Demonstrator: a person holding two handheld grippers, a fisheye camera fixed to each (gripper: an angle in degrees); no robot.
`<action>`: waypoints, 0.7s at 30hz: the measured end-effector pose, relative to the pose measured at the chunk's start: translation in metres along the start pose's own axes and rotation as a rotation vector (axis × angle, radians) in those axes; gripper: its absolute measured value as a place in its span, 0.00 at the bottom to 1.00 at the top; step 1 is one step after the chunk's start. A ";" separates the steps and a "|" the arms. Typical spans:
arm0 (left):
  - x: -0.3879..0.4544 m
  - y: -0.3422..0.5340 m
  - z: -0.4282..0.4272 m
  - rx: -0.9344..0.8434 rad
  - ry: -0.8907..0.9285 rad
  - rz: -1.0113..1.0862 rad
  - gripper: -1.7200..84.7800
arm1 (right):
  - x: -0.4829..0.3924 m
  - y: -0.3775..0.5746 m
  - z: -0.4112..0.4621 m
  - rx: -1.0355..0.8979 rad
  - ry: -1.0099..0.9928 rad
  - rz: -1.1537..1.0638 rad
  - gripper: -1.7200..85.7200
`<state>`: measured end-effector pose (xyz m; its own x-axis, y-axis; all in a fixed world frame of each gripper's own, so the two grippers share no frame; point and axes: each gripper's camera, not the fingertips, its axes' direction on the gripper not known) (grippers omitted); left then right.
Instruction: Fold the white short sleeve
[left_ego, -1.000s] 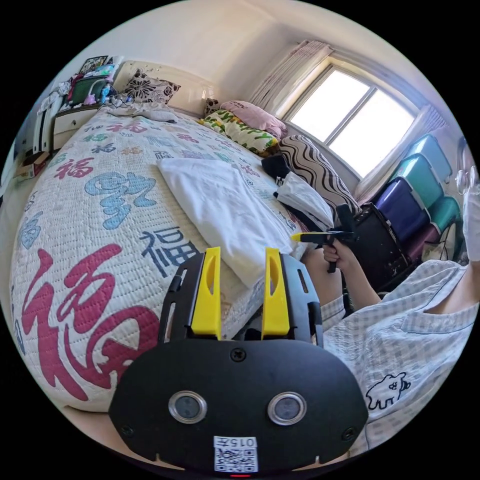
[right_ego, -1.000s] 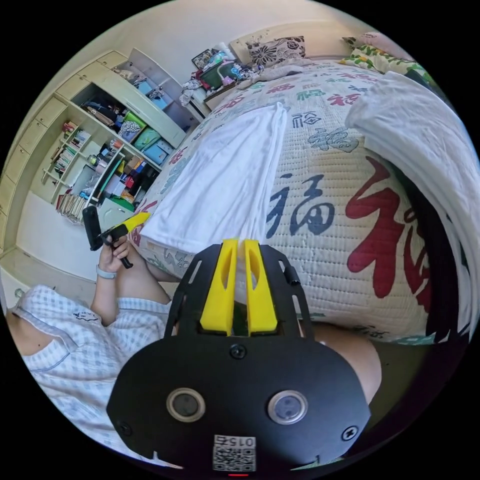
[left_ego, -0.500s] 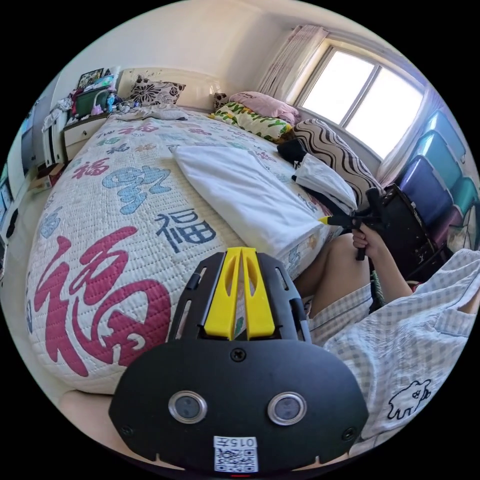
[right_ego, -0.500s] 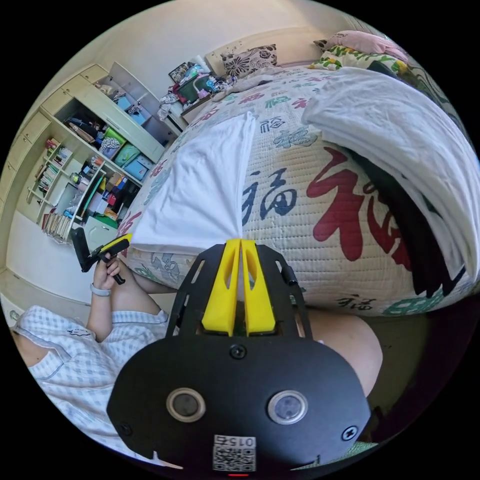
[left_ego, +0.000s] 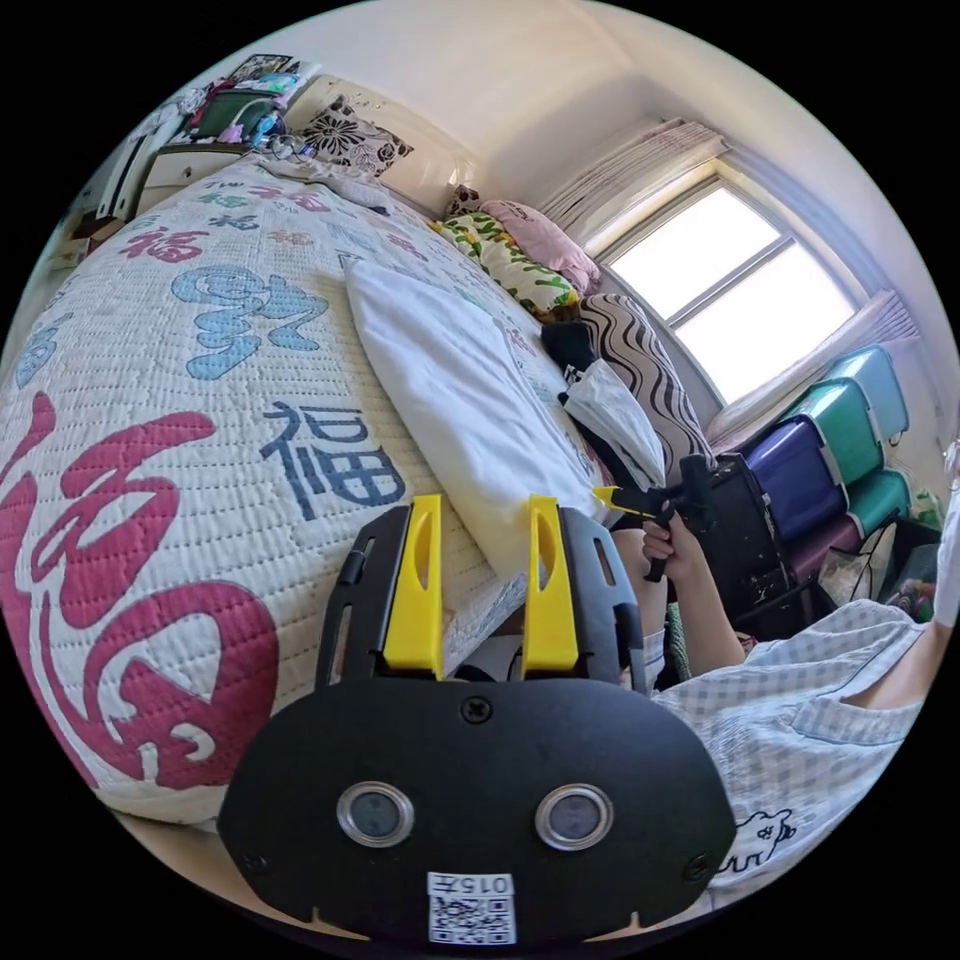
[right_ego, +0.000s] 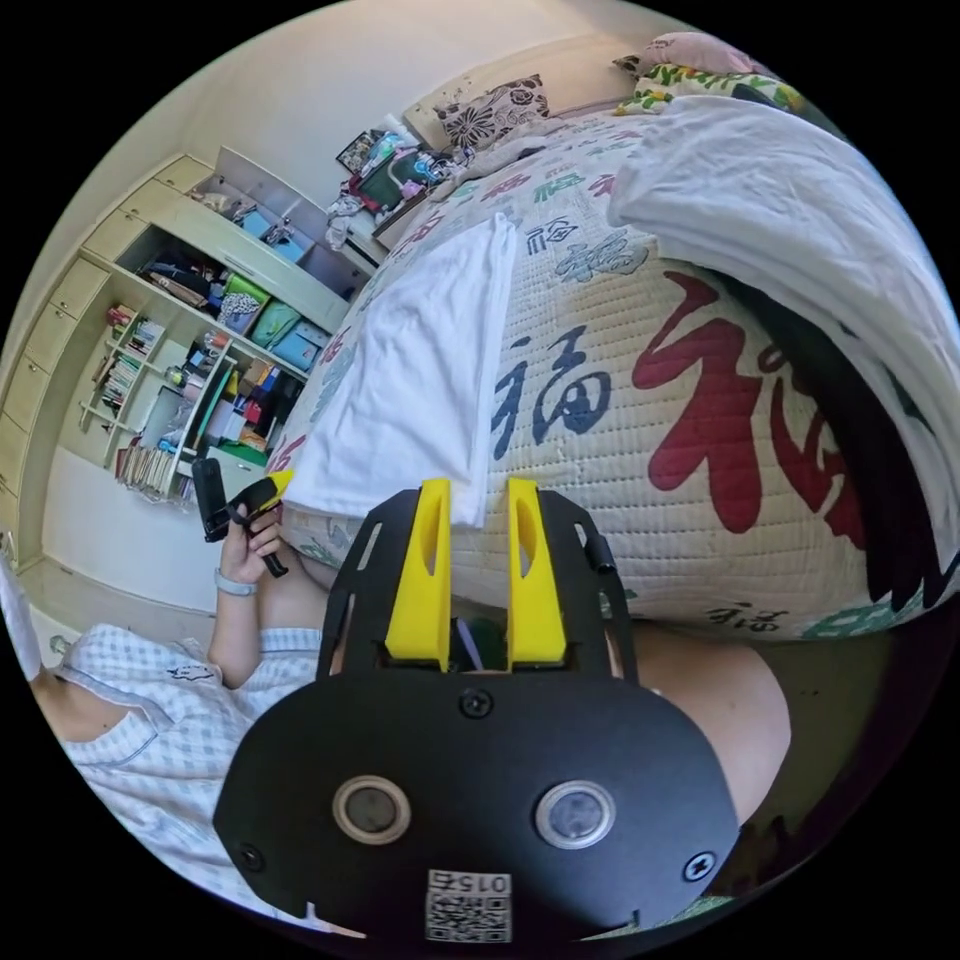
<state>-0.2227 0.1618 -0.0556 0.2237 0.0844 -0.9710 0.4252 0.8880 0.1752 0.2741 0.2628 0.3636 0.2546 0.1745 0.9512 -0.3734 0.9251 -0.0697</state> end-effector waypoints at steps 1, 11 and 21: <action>-0.001 -0.001 -0.001 -0.005 0.002 0.000 0.15 | 0.000 0.000 0.002 -0.017 -0.027 -0.012 0.09; 0.002 0.002 -0.029 -0.040 0.011 0.045 0.03 | 0.014 0.011 -0.017 0.010 -0.134 0.022 0.03; -0.014 0.016 -0.053 0.037 0.073 -0.028 0.10 | 0.023 0.018 -0.033 0.147 -0.122 0.072 0.08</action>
<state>-0.2651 0.1987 -0.0482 0.1470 0.0934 -0.9847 0.4633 0.8731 0.1520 0.3023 0.2946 0.3740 0.1159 0.1883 0.9753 -0.5149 0.8510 -0.1032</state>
